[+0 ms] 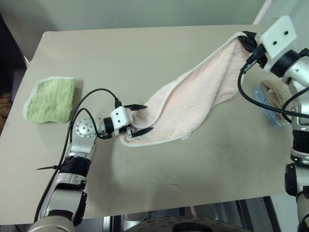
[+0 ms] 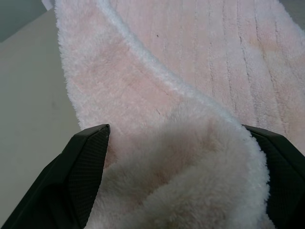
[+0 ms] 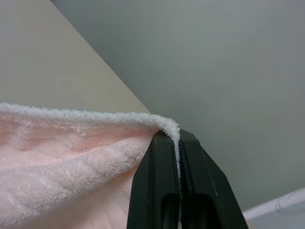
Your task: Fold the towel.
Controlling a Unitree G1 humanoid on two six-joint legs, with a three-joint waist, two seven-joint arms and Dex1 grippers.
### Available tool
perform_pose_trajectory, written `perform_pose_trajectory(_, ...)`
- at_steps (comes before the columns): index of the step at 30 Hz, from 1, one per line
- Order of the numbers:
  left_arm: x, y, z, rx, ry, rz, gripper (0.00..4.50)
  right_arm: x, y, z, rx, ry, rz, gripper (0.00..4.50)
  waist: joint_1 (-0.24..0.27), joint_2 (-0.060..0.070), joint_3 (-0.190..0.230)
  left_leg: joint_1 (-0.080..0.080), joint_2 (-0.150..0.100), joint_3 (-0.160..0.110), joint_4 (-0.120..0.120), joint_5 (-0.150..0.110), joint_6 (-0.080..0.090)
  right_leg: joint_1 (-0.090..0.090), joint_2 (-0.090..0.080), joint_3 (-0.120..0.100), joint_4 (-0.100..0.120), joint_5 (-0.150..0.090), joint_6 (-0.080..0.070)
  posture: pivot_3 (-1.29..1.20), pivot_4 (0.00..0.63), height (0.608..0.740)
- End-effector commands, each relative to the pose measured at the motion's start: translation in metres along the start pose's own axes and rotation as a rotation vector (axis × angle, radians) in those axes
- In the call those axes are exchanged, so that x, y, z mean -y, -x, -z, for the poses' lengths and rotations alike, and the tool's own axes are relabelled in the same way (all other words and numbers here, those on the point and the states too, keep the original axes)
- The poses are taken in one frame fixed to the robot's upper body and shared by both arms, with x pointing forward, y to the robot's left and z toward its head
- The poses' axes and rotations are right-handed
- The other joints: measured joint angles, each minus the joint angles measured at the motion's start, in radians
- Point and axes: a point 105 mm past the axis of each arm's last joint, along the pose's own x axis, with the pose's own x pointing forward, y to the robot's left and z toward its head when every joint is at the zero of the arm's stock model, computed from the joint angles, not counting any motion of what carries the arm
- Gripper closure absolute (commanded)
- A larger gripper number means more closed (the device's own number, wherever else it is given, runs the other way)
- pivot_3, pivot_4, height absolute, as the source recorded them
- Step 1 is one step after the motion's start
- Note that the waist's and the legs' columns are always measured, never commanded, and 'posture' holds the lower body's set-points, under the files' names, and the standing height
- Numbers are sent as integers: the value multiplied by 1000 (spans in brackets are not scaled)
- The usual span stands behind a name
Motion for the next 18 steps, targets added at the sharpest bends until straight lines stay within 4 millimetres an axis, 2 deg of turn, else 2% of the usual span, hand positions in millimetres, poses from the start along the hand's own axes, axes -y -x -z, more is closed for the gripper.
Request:
perform_pose_trajectory(1, -9, 2, -13, 67, -25, -45, 0, 10, 6, -10, 26, 42, 41, 4483, 0, 0, 0, 0, 0, 0, 0, 0, 0, 0, 0, 0, 0, 0, 0, 0, 150, 740)
perform_pose_trajectory(5, -10, 4, -14, 80, -29, -46, 0, 10, 6, -10, 26, 43, 43, 4483, 0, 0, 0, -2, 0, 0, 0, 0, 0, -2, 0, 0, 0, 0, 0, 0, 150, 740)
perform_pose_trajectory(8, -11, 6, -14, 82, -28, -40, 613, 10, 7, -9, 23, 42, 44, 4500, 0, 0, 0, -3, 0, 0, 0, 0, -1, -3, 0, 0, 0, 0, 0, 0, 150, 740)
perform_pose_trajectory(11, -11, 8, -11, 65, -34, -30, 1592, 10, 7, -8, 21, 42, 45, 4500, 0, 0, 0, -4, 0, 0, 0, 0, -1, -4, 0, 0, 0, 0, 1, 0, 150, 740)
perform_pose_trajectory(18, -14, 9, -6, 44, -60, -51, 4258, 10, 8, -6, 11, 51, 44, 4500, 0, 0, 0, -5, 0, 0, 1, 1, 0, -5, 0, 0, 0, 0, 1, 0, 150, 740)
